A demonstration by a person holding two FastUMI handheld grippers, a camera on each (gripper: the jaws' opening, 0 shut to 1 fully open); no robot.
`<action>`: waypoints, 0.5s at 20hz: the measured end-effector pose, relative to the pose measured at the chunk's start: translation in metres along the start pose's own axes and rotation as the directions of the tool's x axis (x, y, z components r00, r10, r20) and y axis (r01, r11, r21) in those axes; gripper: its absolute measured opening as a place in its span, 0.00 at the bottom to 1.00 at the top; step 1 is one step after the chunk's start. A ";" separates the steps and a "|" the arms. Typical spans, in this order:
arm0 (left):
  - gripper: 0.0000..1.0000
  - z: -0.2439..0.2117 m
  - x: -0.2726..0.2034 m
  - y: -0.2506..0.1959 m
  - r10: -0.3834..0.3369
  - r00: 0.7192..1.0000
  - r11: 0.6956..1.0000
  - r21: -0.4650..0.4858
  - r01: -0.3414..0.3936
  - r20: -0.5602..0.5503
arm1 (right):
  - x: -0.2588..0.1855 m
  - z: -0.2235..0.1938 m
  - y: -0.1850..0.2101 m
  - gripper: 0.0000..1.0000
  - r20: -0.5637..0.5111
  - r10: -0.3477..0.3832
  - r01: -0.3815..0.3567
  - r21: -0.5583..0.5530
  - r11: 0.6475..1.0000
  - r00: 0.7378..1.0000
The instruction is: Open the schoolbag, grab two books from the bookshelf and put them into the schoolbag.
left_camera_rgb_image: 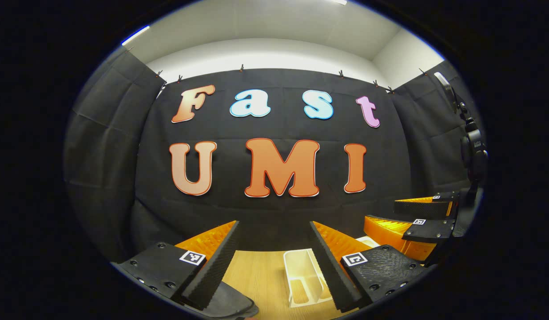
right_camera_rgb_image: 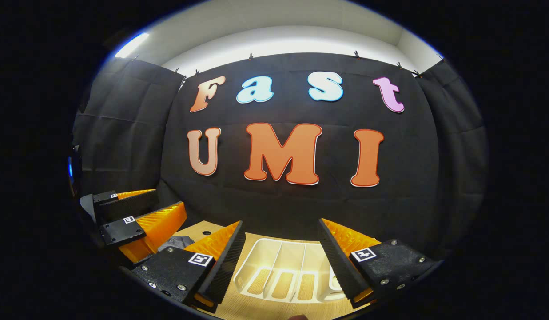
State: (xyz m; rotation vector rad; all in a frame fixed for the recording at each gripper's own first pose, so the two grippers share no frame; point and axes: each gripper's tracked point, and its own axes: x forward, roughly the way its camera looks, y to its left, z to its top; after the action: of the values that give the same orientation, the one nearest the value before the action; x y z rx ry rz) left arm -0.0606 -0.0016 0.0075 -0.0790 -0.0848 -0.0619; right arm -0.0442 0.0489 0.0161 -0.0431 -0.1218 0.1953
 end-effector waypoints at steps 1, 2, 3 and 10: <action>0.94 -0.002 -0.001 0.000 -0.003 1.000 1.000 -0.001 0.003 -0.007 | 0.000 0.000 -0.001 0.97 -0.002 -0.004 0.004 0.002 1.000 1.000; 0.94 -0.004 0.000 -0.001 -0.006 1.000 1.000 -0.002 0.006 -0.011 | 0.000 0.000 -0.002 0.97 0.000 -0.007 0.007 0.002 1.000 1.000; 0.96 -0.005 0.000 -0.002 -0.010 1.000 1.000 -0.003 0.010 -0.016 | -0.001 0.000 -0.002 0.97 0.001 -0.010 0.010 0.001 1.000 1.000; 0.96 -0.014 -0.005 0.005 0.007 0.999 1.000 -0.010 -0.007 -0.042 | -0.005 -0.007 -0.001 0.97 -0.007 -0.017 0.018 0.002 1.000 1.000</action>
State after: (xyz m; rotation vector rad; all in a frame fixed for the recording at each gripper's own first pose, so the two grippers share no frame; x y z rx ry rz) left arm -0.0639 0.0024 -0.0069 -0.0884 -0.0419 -0.0569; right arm -0.0480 0.0468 0.0086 -0.0408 -0.1147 0.1778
